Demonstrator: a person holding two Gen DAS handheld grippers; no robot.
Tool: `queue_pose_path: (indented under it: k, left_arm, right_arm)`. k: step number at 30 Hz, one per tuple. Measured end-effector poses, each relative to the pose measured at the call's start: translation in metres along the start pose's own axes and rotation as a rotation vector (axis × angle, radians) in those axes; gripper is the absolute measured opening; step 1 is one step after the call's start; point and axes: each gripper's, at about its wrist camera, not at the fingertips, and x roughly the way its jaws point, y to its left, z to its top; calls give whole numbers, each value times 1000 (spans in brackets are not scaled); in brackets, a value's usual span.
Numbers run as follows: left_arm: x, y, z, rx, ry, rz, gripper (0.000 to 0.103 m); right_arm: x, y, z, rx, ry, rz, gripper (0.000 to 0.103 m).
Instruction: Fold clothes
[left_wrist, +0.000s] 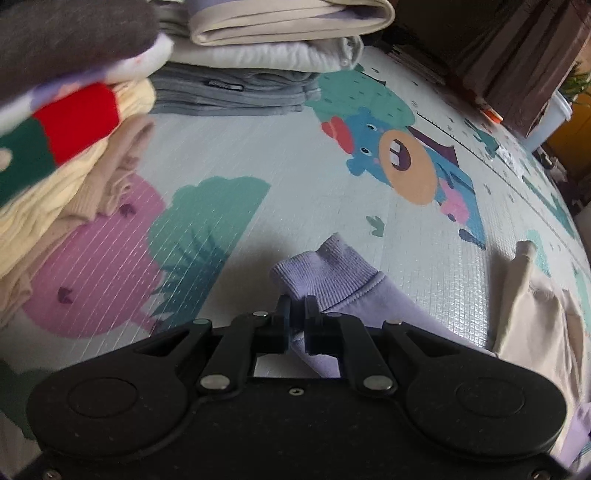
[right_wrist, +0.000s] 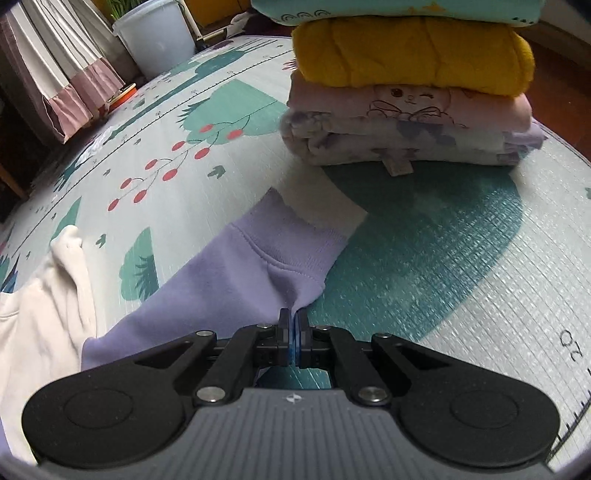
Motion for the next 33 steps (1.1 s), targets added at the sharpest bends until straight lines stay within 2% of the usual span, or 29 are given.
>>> queue_pose_path:
  k: [5,6,7,8,9,11,14,18,19,20,21,24,25,26,27,28,29,30,33]
  left_arm:
    - [-9,9,-3,-8,-3,14,5]
    - [-8,9,-4,3,1,25,5]
    - [-6,9,-6,14,6,37,5]
    - [-5,10,-7,16,12,41,5]
    - [-3,12,-8,-4,16,30,5]
    - [-4,11,-9,-11,7,22,5]
    - [-3,10,-8,-24,5,6,5]
    - [2,9,-8,-37,14,16,5]
    - [2,9,-9,-46,16,18,5]
    - [3,9,-10,-53,19,20,5]
    - [3,10,-11,-55,22,22,5]
    - [4,12,-13,-64,31,21,5]
    - [4,12,-13,-66,34,16,5]
    - [5,11,-14,-61,38,10,6]
    - [6,10,-14,-57,41,7,6]
    - [8,9,-15,-52,43,9,5]
    - [9,8,-16,-51,44,11,5]
    - [9,8,-16,-59,45,8,5]
    - [6,6,-15,-50,38,-2,5]
  right_arm:
    - [-9,2,-4,-16,-26,0,4]
    - [-10,3,-5,-26,-26,1,6]
    - [-11,4,-6,-36,-27,3,18]
    - [-12,4,-6,-37,-29,4,25]
    - [-13,-6,-4,30,-52,1,33]
    - [-17,-24,-1,170,-99,17,35]
    - [-7,-32,8,205,-92,53,42]
    - [21,-36,17,271,-34,130,54]
    - [22,-32,19,247,-44,122,49]
    - [23,-26,21,211,-34,106,40]
    - [22,-23,22,185,-31,111,7]
    - [-14,-12,25,162,-164,77,6]
    - [-32,-4,26,132,-221,50,6]
    - [-44,7,26,52,-264,-15,6]
    - [-41,16,25,-48,-259,-70,13]
    - [-37,23,24,-137,-244,-119,34]
    - [-23,20,25,-148,-167,-132,50]
    - [-11,16,24,-152,-102,-146,60]
    - [-16,1,19,-19,-134,-221,58]
